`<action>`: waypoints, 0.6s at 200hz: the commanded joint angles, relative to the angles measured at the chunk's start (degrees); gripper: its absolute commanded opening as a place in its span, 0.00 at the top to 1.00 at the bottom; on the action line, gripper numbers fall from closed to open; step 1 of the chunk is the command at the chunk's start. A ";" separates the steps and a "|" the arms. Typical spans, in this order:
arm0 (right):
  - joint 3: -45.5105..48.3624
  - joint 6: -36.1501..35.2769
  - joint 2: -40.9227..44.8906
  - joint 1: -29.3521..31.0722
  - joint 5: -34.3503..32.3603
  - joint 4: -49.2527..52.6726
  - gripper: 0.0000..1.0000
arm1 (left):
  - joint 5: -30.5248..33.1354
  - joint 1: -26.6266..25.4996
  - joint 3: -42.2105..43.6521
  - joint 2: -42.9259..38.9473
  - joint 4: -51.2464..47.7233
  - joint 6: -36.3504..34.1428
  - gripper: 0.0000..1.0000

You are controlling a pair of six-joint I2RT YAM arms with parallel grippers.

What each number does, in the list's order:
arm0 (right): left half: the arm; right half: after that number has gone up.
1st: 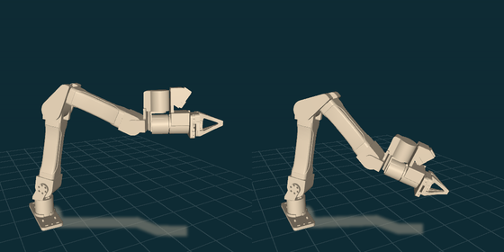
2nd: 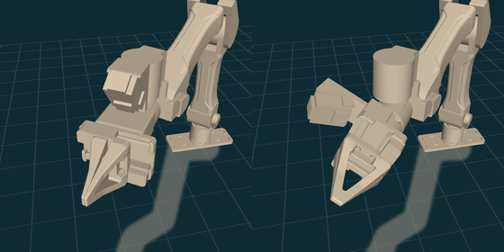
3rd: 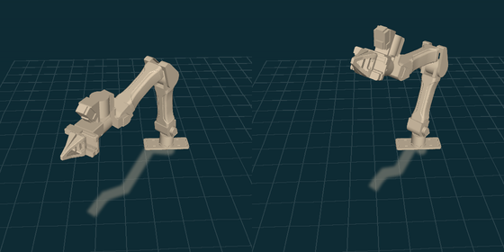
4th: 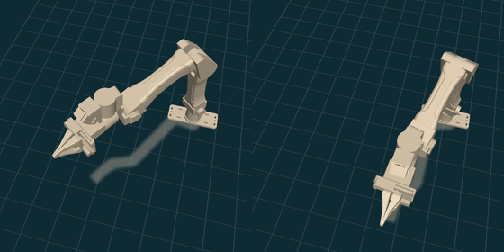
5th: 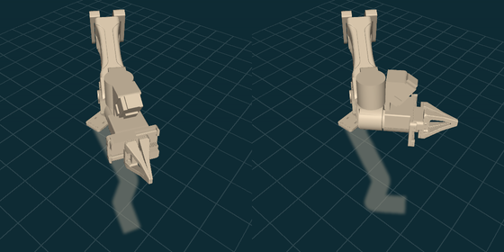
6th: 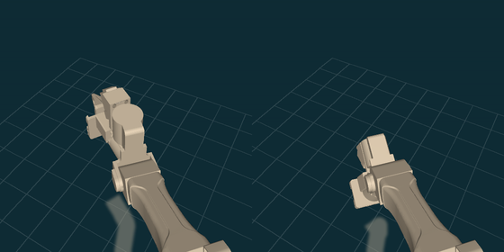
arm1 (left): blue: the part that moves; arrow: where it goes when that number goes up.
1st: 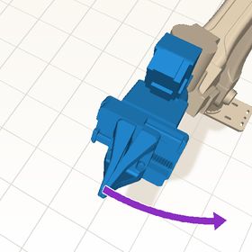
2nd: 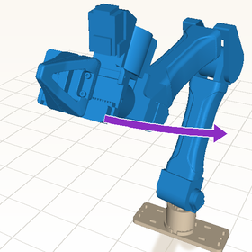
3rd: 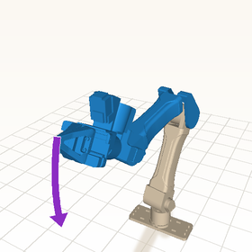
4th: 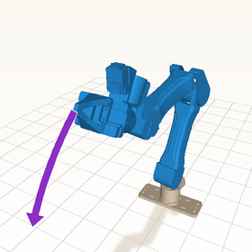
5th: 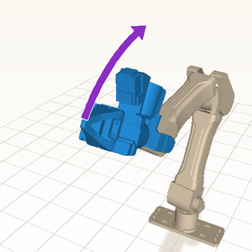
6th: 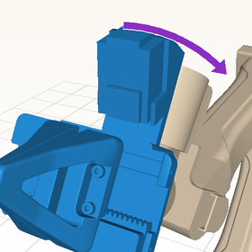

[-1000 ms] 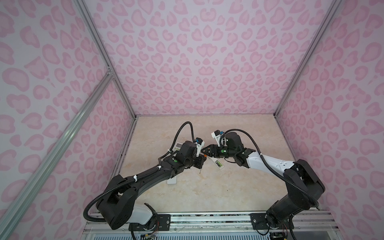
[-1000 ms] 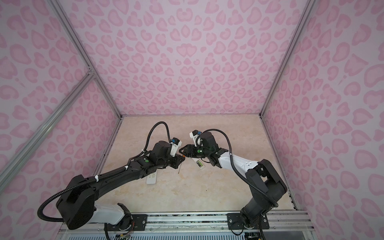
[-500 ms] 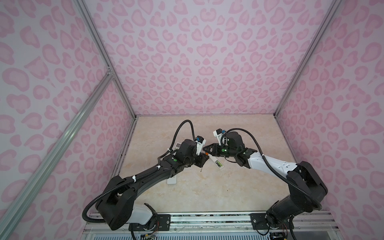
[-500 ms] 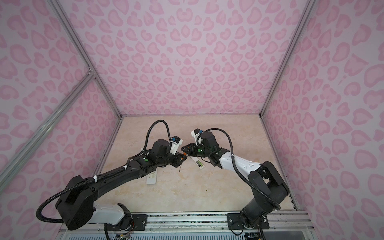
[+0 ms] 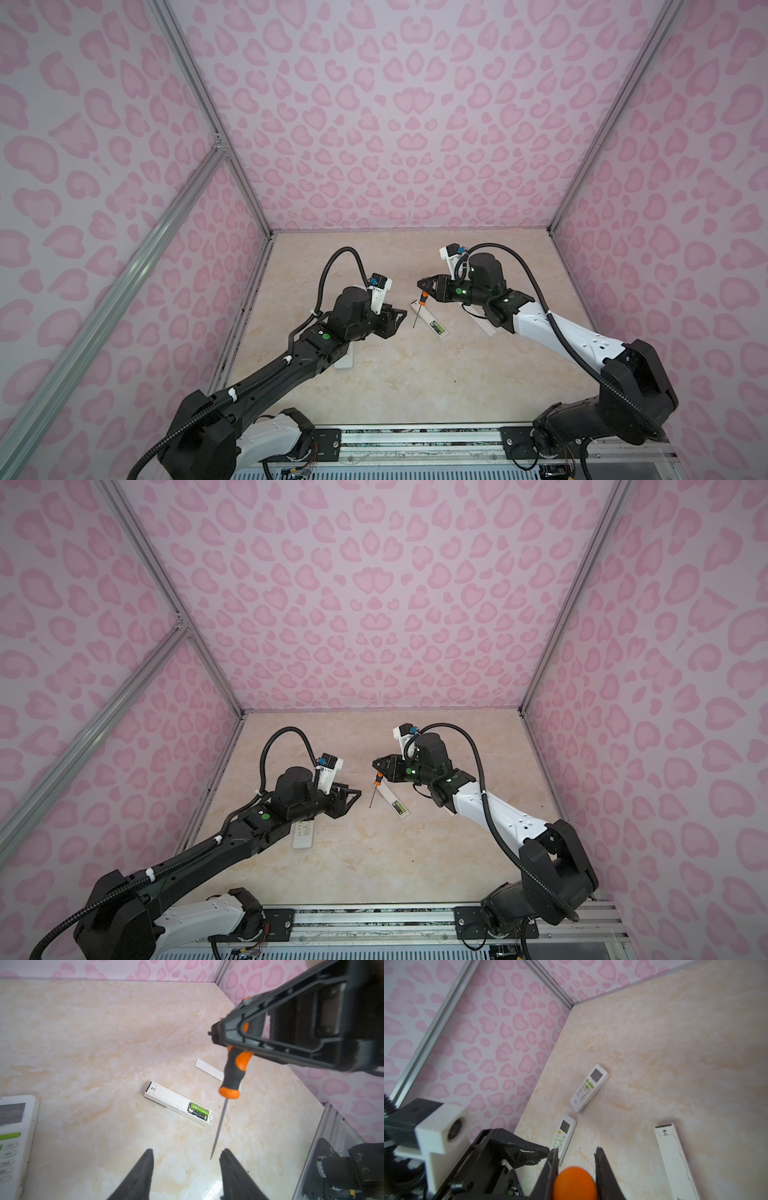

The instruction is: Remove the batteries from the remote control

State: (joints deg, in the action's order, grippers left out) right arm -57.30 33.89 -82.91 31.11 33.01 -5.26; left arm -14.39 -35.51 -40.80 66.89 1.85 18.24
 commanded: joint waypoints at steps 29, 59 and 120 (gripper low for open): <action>-1.84 -8.95 2.12 0.01 6.27 2.74 1.00 | -15.98 1.33 2.83 -0.01 11.83 -0.54 0.46; -1.63 -9.60 3.58 -0.04 6.07 2.75 1.00 | -17.04 1.23 4.55 -0.27 14.54 -0.29 0.48; -0.22 -3.79 4.70 0.35 5.44 -0.83 1.00 | -13.37 -2.54 3.38 2.98 17.09 -0.89 0.55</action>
State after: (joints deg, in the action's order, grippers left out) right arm -57.95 27.66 -78.91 31.24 38.98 -3.70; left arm -29.04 -36.69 -36.14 68.58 15.51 18.20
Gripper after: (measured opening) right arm 0.216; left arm 0.462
